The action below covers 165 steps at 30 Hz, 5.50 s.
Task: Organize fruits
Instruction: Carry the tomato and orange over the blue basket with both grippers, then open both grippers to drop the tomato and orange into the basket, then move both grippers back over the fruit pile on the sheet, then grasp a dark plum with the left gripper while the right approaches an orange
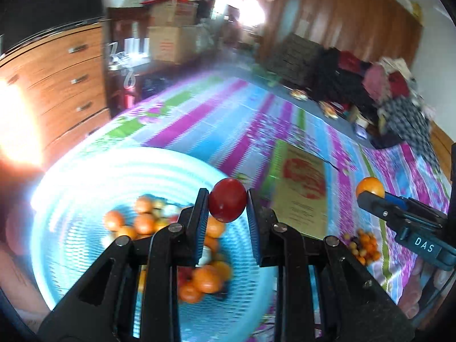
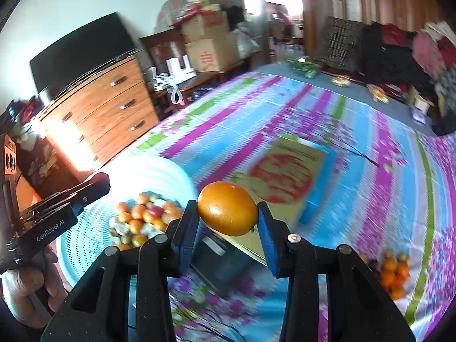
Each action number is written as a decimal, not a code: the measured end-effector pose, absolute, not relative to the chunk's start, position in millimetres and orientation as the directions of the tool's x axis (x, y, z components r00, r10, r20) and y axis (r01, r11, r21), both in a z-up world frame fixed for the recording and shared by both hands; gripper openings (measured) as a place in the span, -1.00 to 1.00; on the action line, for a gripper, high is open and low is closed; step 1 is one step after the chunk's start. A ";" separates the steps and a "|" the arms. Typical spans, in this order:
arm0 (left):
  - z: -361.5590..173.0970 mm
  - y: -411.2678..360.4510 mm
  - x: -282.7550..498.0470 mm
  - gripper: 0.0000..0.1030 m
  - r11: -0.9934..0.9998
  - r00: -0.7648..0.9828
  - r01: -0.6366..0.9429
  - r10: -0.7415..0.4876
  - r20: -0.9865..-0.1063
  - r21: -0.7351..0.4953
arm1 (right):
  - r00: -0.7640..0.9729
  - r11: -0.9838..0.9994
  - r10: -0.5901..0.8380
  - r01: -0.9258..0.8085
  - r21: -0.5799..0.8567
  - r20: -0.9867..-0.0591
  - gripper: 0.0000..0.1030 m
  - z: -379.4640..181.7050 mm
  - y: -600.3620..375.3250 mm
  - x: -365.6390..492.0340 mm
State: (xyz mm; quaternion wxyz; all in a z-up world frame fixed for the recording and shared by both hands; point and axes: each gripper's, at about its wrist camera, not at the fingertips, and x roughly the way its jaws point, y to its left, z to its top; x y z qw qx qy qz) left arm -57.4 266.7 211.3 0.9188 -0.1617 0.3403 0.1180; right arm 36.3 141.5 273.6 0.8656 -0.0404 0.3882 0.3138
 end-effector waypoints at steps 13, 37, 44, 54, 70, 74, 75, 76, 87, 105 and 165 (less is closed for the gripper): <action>190.4 341.9 -88.4 -0.48 0.839 0.678 -0.486 0.184 -0.711 -0.246 | 0.361 0.698 0.556 -0.692 0.184 -0.749 -0.13 271.8 262.2 35.3; 148.3 375.6 -101.3 -0.47 0.814 0.563 -0.516 0.087 -0.822 -0.267 | 0.200 0.676 0.457 -0.712 0.192 -0.867 -0.13 204.7 312.7 36.3; 147.2 375.6 -99.1 -0.47 0.818 0.560 -0.511 0.082 -0.825 -0.266 | 0.196 0.679 0.456 -0.707 0.197 -0.868 -0.13 202.5 313.0 37.3; 146.9 375.3 -98.8 -0.47 0.818 0.557 -0.511 0.081 -0.827 -0.263 | 0.202 0.675 0.461 -0.712 0.193 -0.864 -0.13 206.8 316.2 36.2; 140.9 373.3 -100.3 -0.47 0.817 0.545 -0.516 0.079 -0.835 -0.259 | 0.198 0.675 0.457 -0.712 0.193 -0.867 -0.13 203.4 315.8 35.0; 140.6 373.4 -100.5 -0.47 0.813 0.545 -0.521 0.083 -0.835 -0.260 | 0.200 0.675 0.457 -0.712 0.192 -0.867 -0.13 203.0 315.9 35.3; 140.0 373.7 -100.3 -0.47 0.812 0.543 -0.523 0.084 -0.836 -0.258 | 0.199 0.675 0.457 -0.712 0.192 -0.867 -0.12 203.1 315.9 35.3; 139.3 373.9 -100.1 -0.47 0.812 0.540 -0.525 0.084 -0.837 -0.257 | 0.199 0.674 0.456 -0.713 0.192 -0.867 -0.12 203.0 316.0 35.3; 135.0 373.9 -99.0 -0.45 0.809 0.524 -0.533 0.086 -0.847 -0.247 | 0.191 0.677 0.444 -0.712 0.188 -0.876 -0.11 195.9 317.0 37.2; 128.7 371.0 -100.3 0.21 0.801 0.528 -0.542 0.089 -0.845 -0.254 | 0.242 0.664 0.480 -0.728 0.169 -0.843 0.52 210.4 311.0 27.3; 20.7 -28.7 60.9 -0.23 0.862 0.379 0.464 -0.401 -0.834 -0.203 | 0.517 0.976 0.210 -0.056 0.212 -0.830 0.53 81.9 -193.8 -74.8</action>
